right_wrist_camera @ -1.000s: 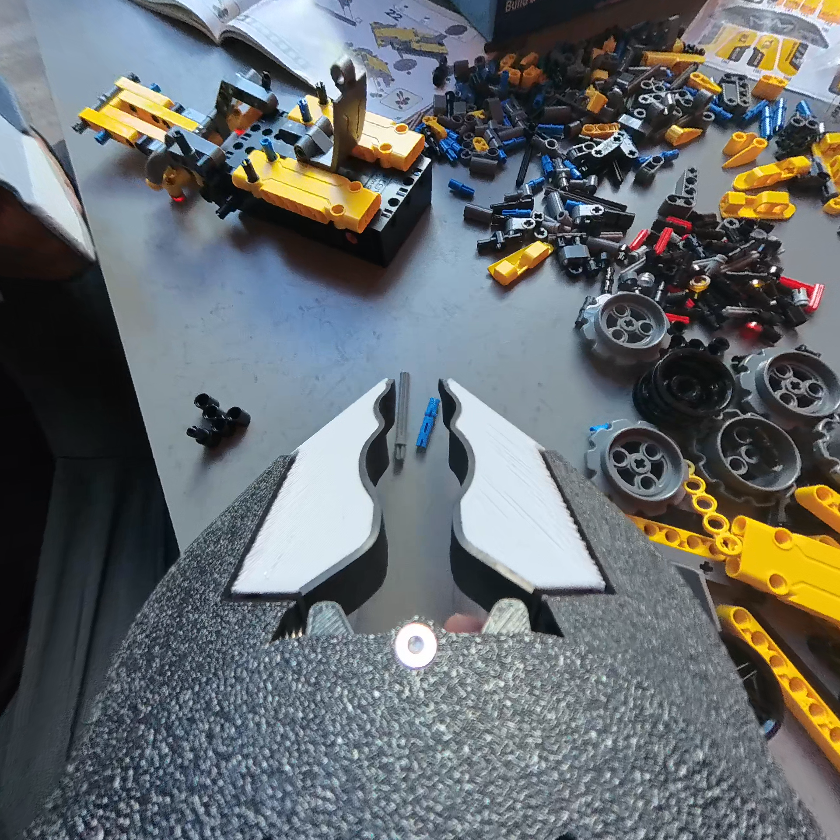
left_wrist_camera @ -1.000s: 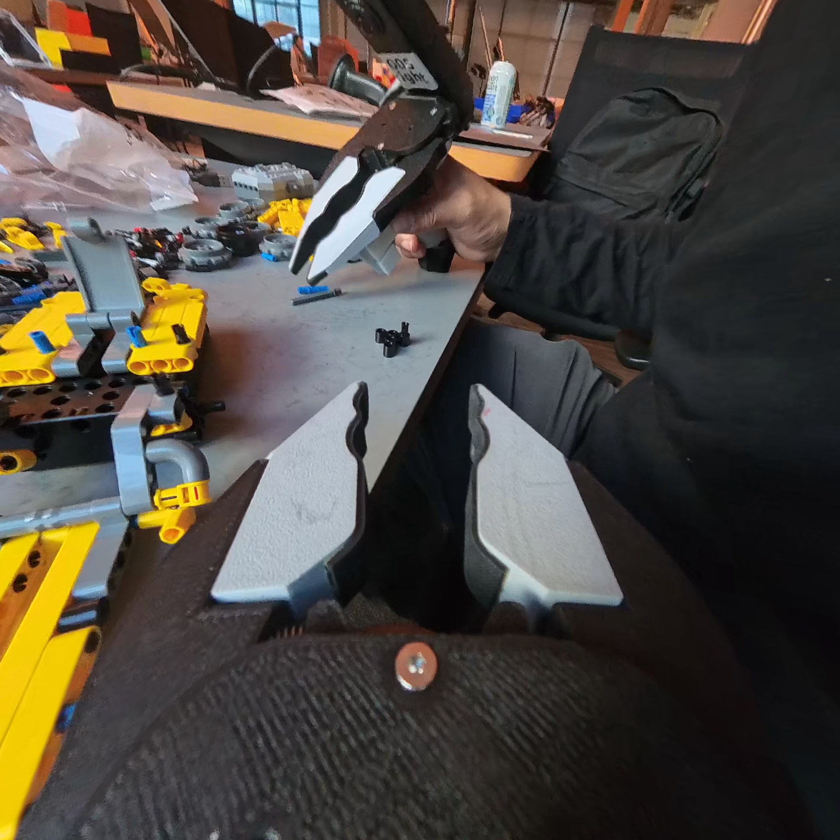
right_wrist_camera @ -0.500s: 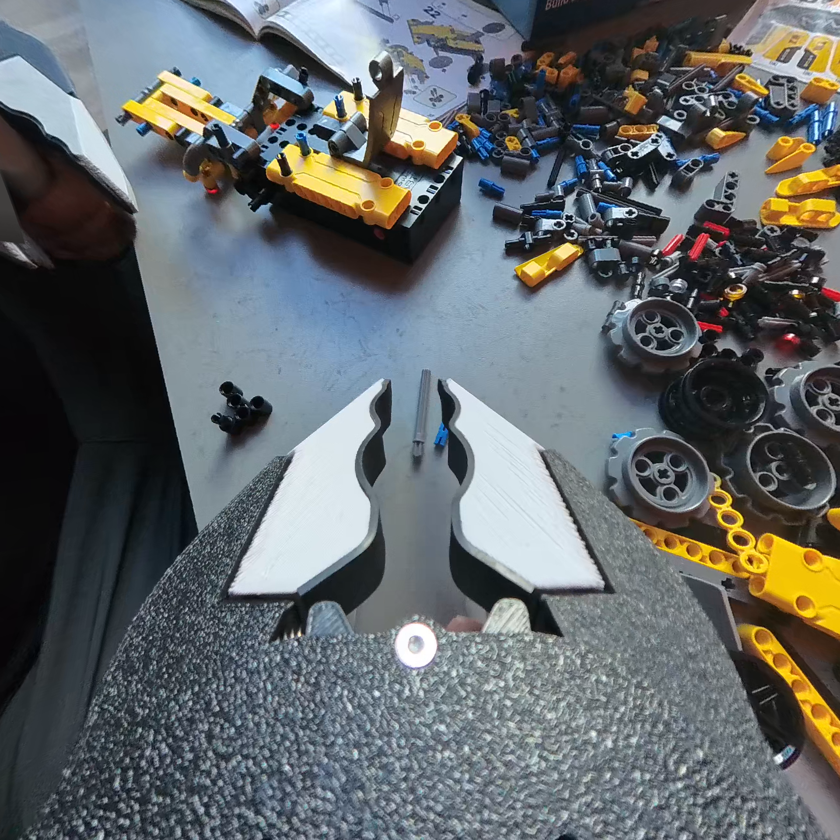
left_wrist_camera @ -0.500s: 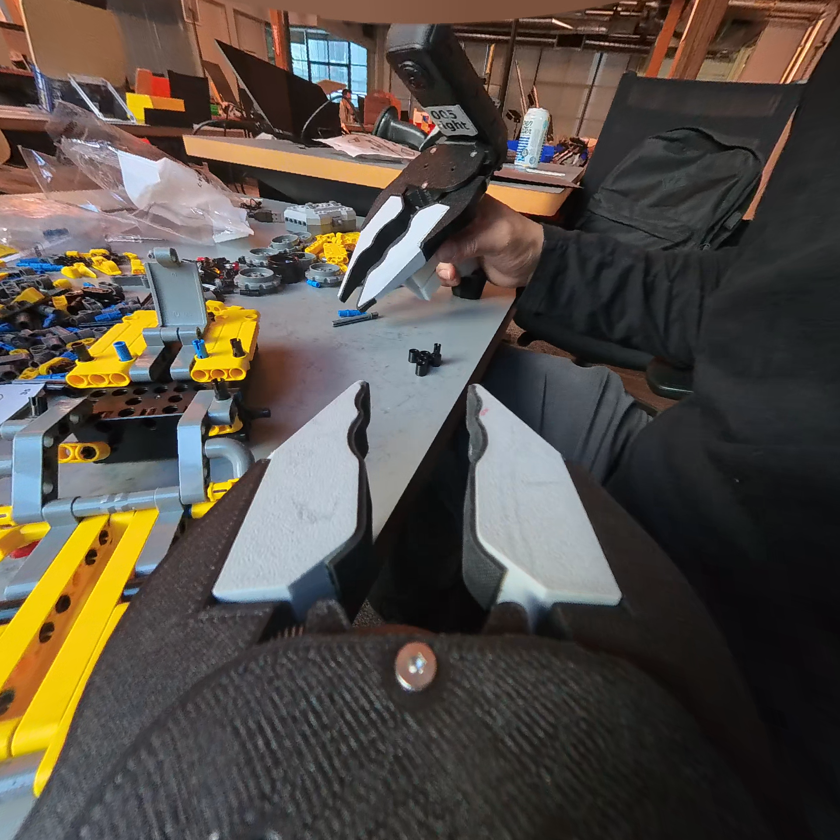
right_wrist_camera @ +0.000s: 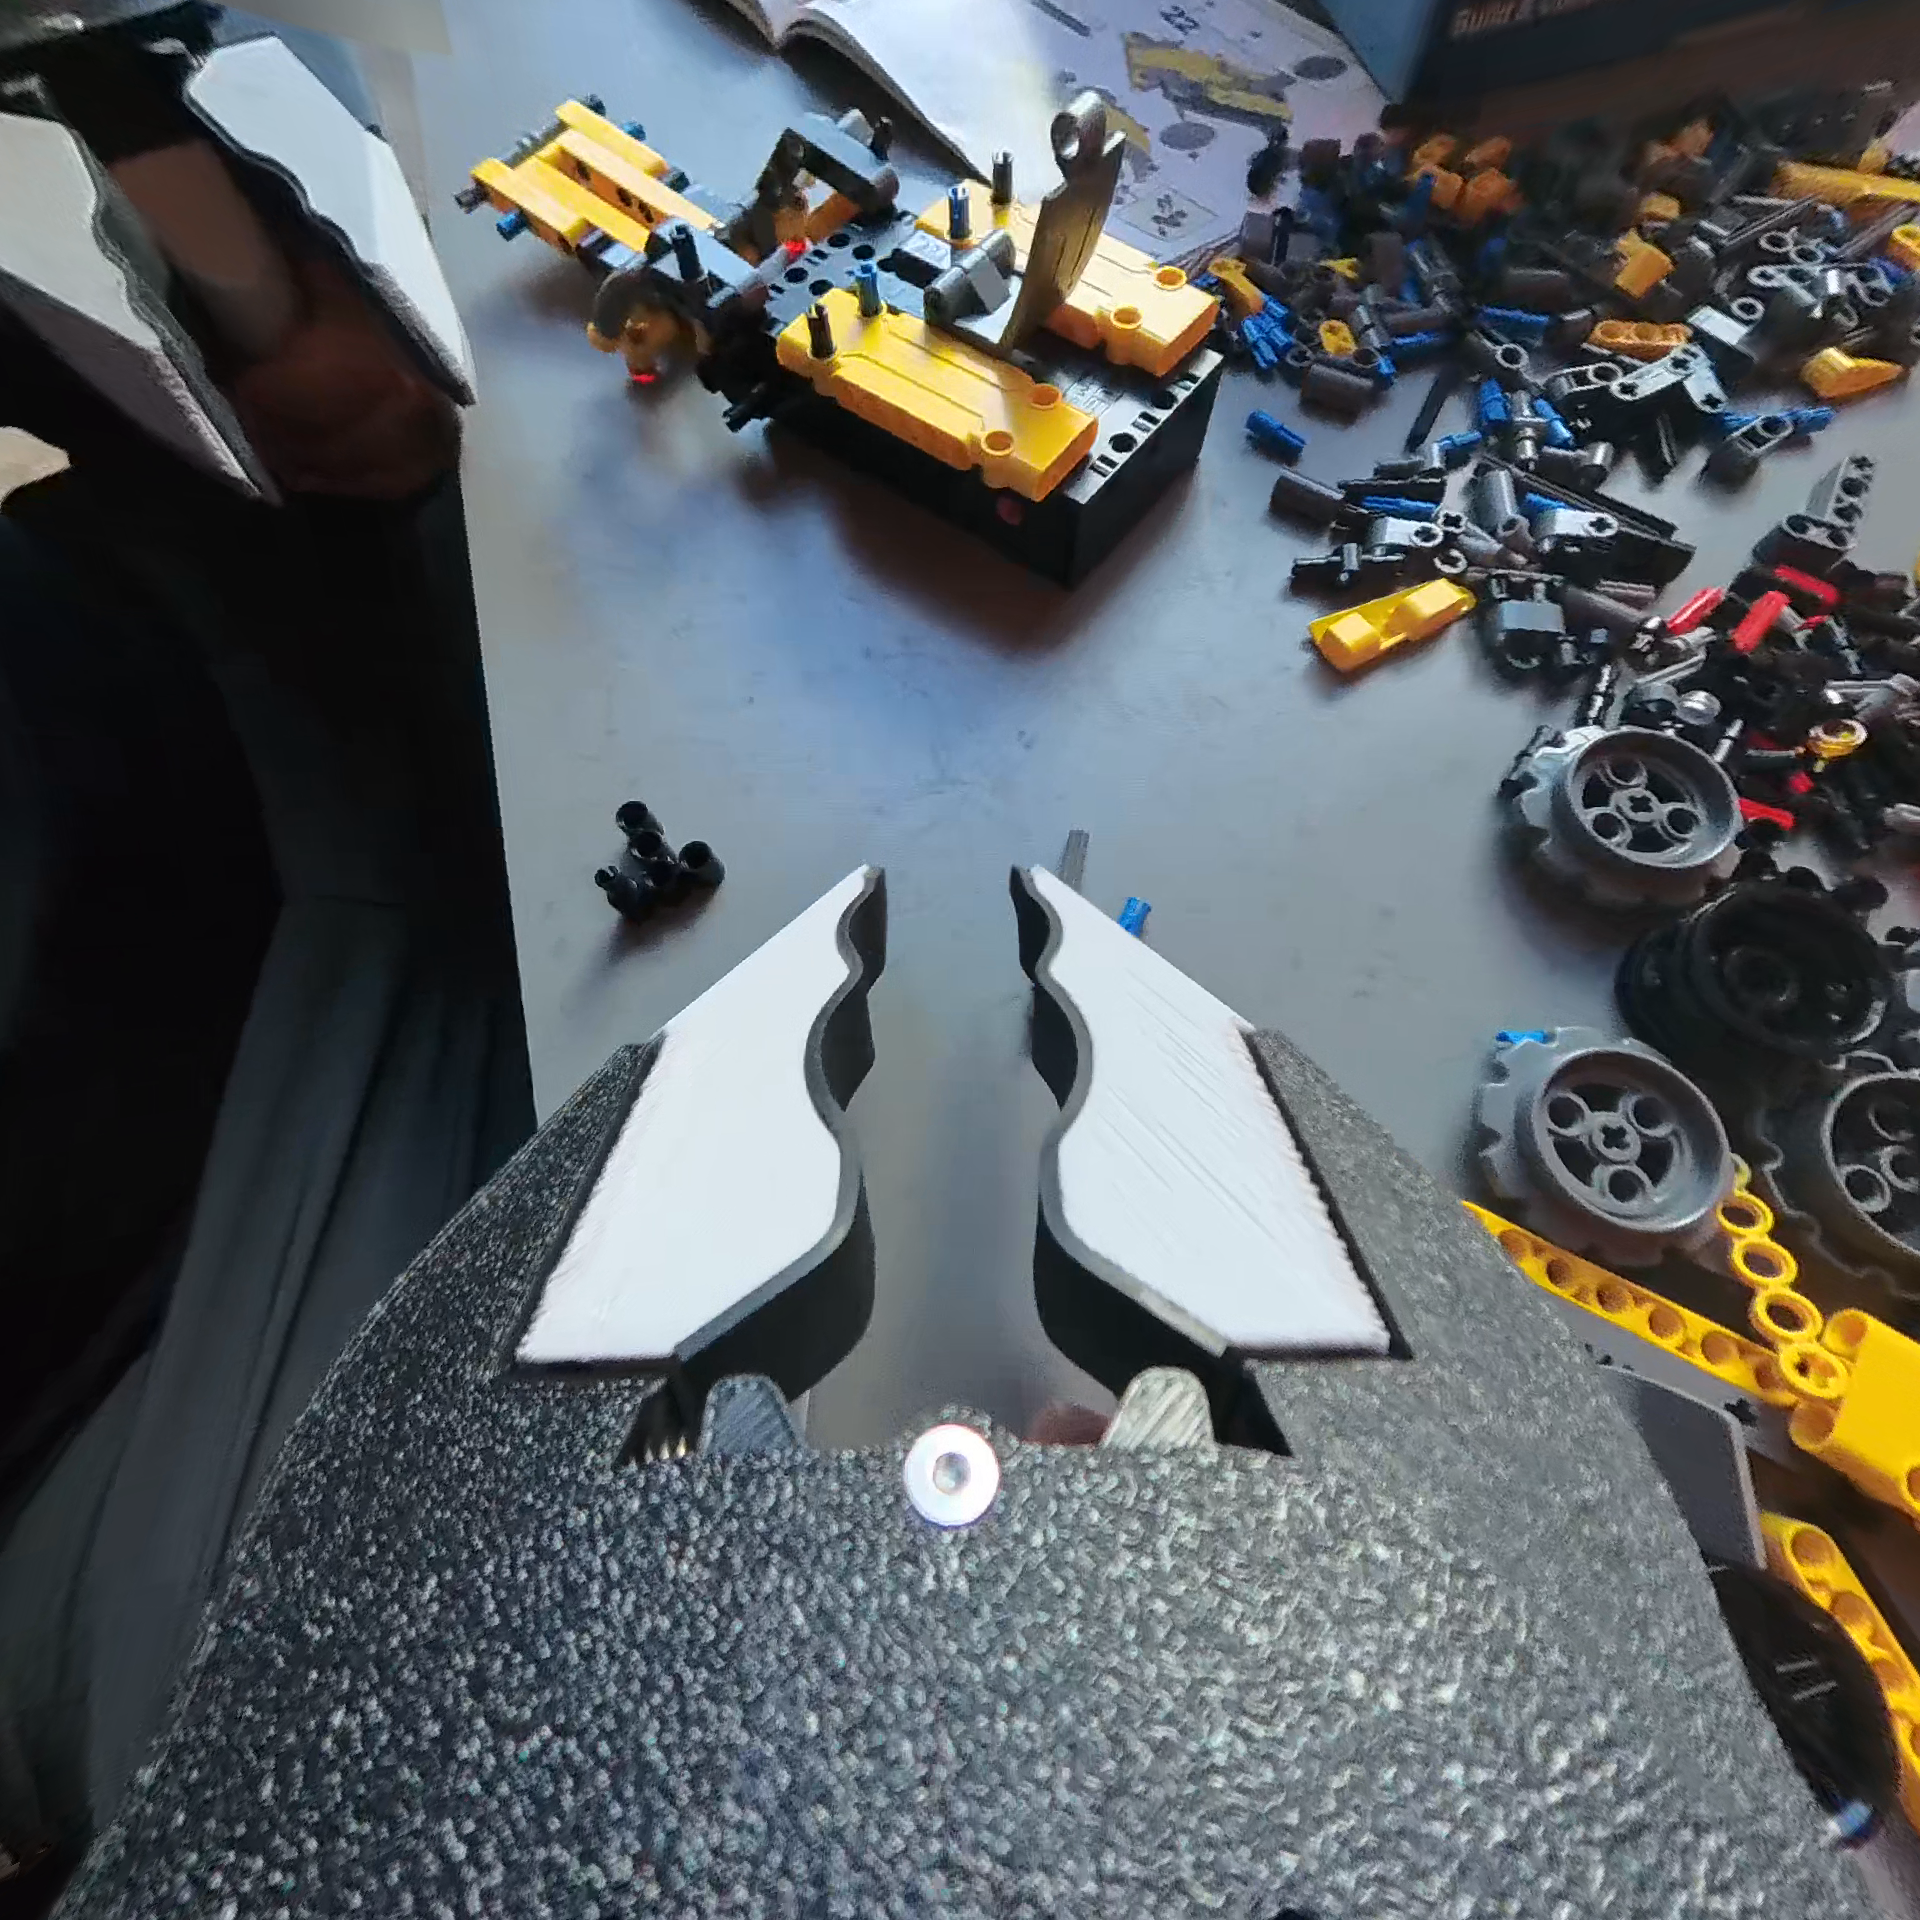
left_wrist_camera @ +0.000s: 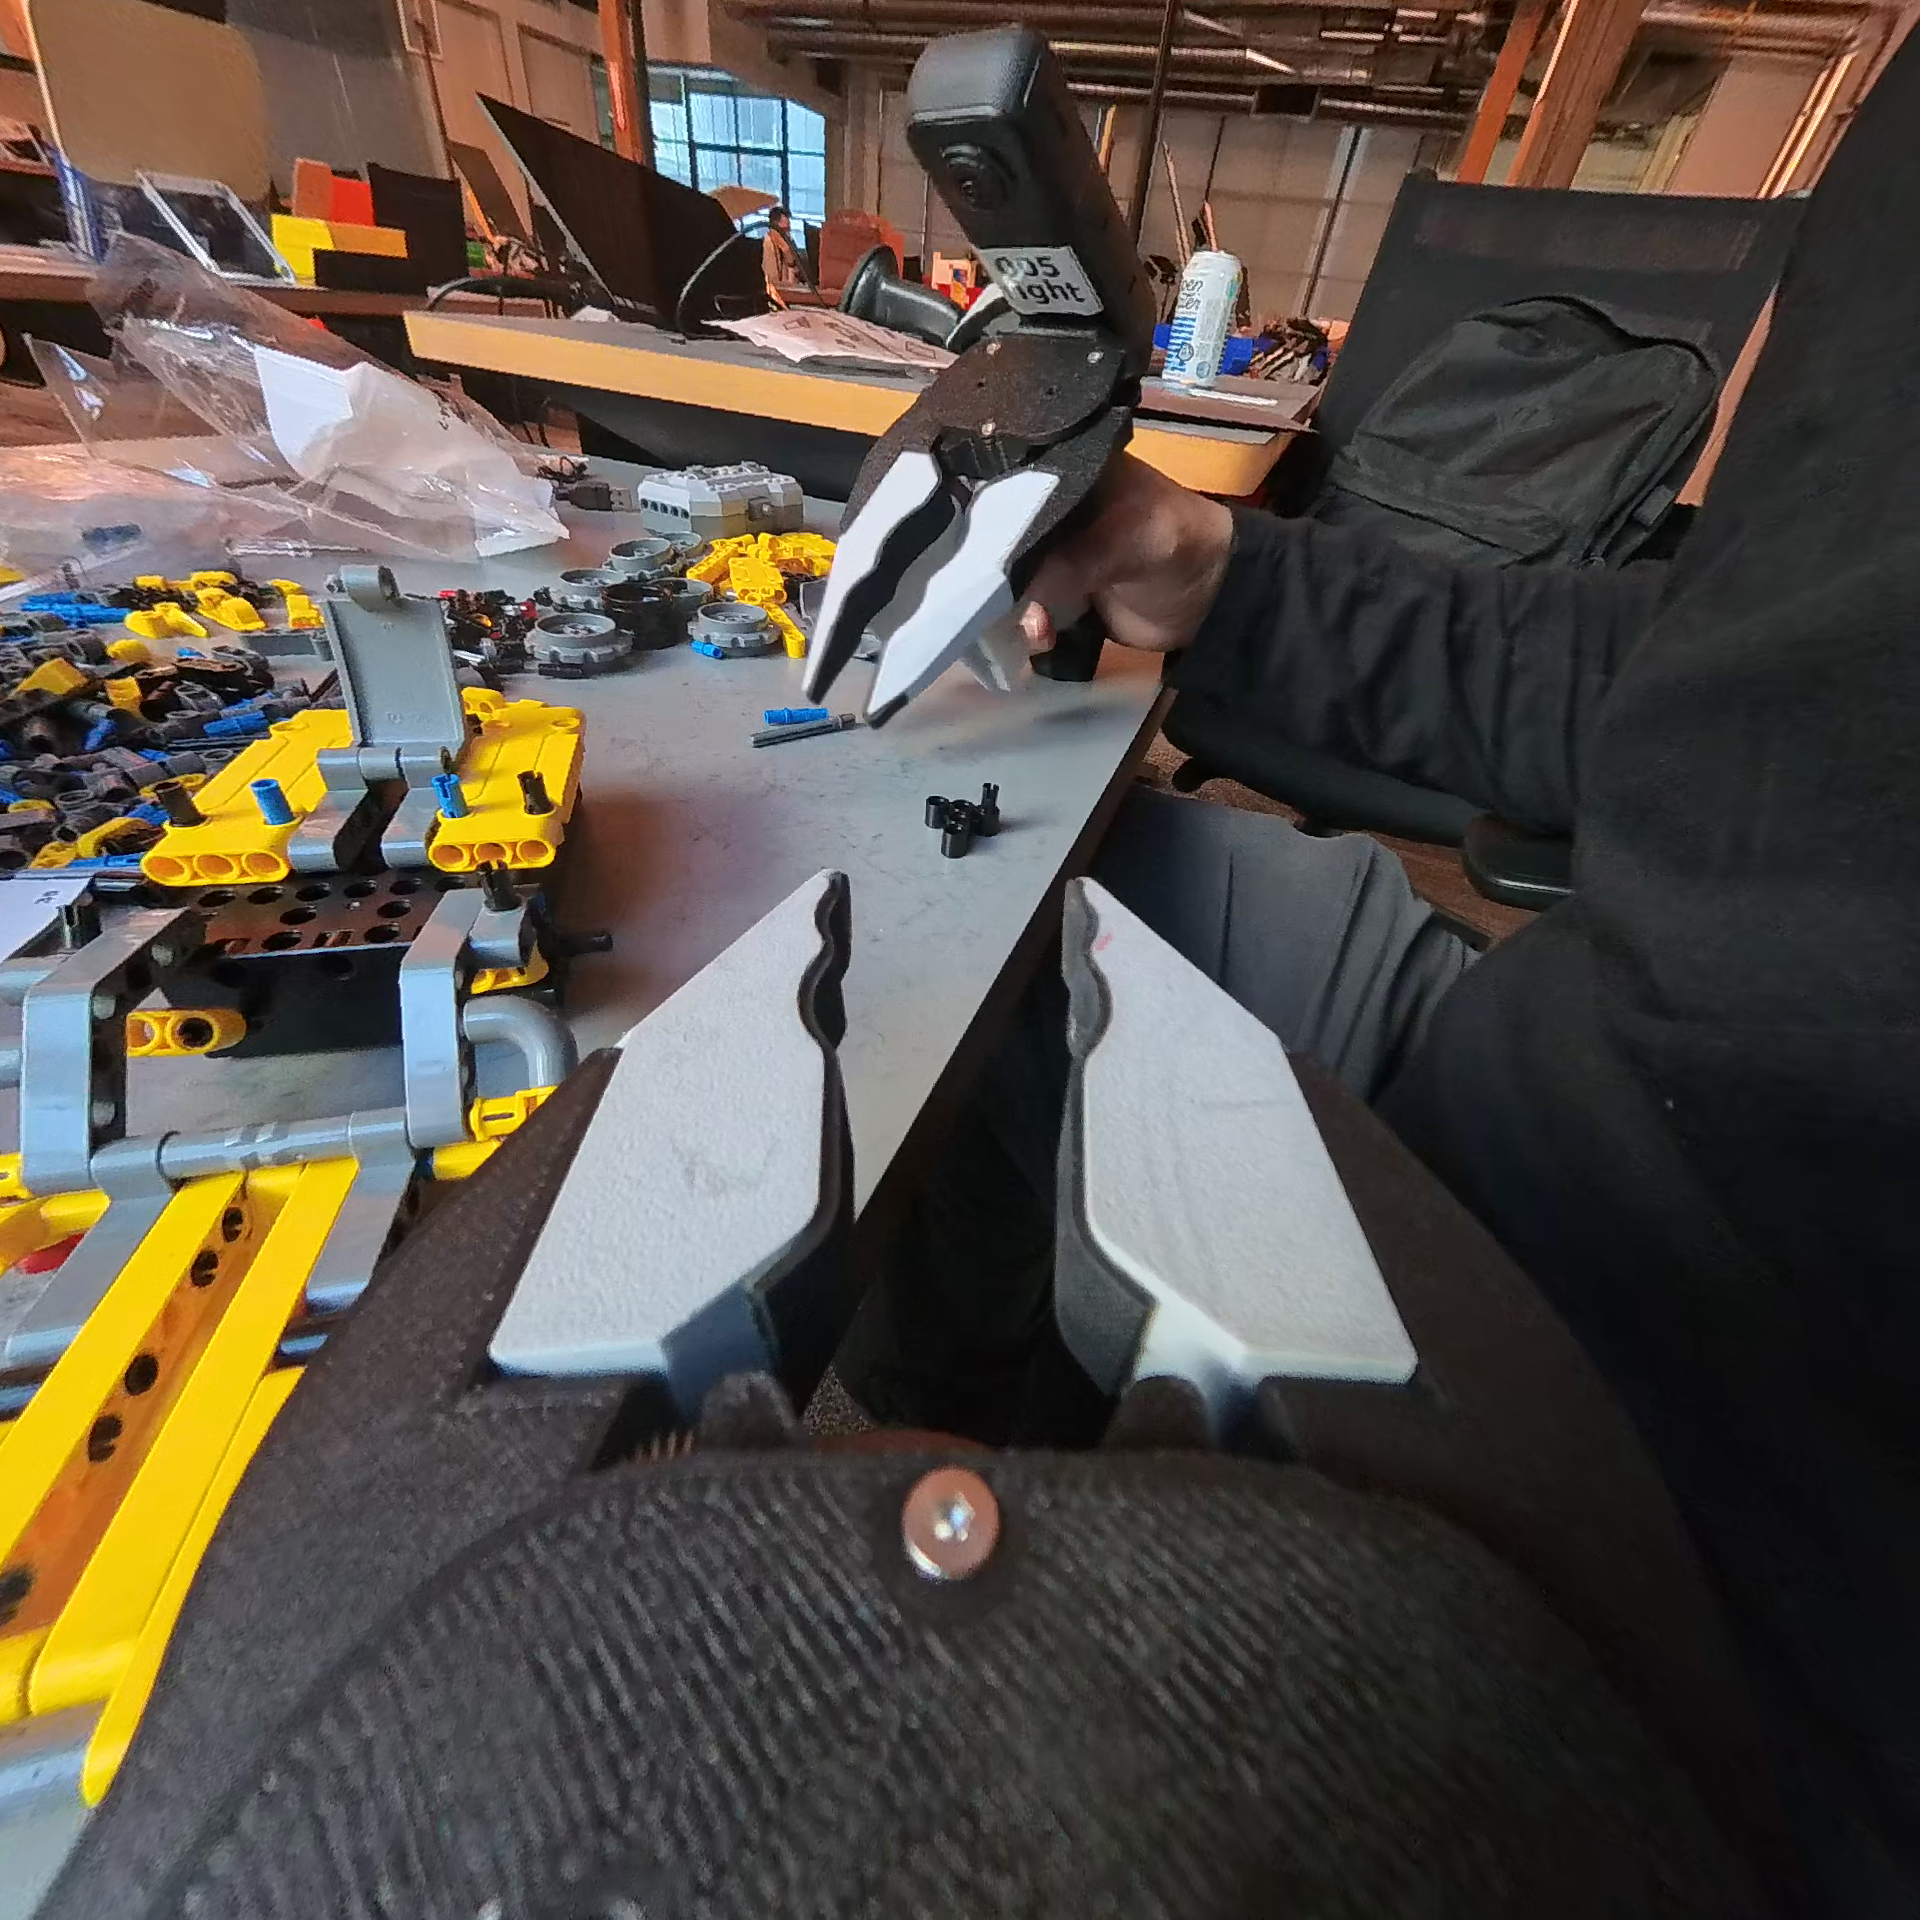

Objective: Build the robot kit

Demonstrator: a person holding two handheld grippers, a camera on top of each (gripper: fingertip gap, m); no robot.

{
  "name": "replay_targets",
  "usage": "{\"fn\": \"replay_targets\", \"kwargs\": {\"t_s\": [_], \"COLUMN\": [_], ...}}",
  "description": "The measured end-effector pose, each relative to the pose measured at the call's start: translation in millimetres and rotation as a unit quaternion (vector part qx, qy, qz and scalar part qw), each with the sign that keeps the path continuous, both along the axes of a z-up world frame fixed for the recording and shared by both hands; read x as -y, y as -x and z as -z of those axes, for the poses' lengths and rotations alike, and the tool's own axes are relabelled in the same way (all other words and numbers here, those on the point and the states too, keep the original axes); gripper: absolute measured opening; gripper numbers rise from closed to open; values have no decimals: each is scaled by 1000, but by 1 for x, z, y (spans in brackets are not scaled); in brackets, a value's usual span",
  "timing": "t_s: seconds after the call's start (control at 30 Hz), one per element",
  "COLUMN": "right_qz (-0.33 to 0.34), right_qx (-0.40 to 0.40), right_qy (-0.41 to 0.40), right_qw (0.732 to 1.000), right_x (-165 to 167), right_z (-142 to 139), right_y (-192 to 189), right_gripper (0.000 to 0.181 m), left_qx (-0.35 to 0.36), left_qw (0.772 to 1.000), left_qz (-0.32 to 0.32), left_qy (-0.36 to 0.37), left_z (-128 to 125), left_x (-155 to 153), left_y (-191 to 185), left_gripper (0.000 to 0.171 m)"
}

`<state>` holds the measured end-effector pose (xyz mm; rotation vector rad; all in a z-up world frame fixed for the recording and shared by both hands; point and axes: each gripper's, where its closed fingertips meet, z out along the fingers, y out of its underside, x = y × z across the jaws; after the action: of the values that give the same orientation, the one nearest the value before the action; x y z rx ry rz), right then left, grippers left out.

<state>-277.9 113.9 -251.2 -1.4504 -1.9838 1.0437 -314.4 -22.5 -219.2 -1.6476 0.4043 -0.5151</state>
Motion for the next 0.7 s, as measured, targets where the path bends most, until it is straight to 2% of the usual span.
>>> {"fn": "replay_targets", "kwargs": {"t_s": [0.33, 0.43, 0.7], "right_qz": [-34, -45, -120], "right_qx": [-6, -13, -8], "right_qy": [-9, -14, 11], "right_qw": [999, 999, 993], "right_x": [11, 15, 49], "right_z": [-1, -2, -5], "right_y": [-4, -5, -19], "right_gripper": [25, 26, 29], "left_qx": [-1, -10, -23], "left_qw": [1000, 1000, 999], "left_qz": [1, 12, 14], "left_qy": [-1, 12, 17], "left_z": [0, 6, 9], "left_x": [-1, 1, 1], "left_y": [-1, -6, -7], "left_gripper": [35, 28, 27]}}
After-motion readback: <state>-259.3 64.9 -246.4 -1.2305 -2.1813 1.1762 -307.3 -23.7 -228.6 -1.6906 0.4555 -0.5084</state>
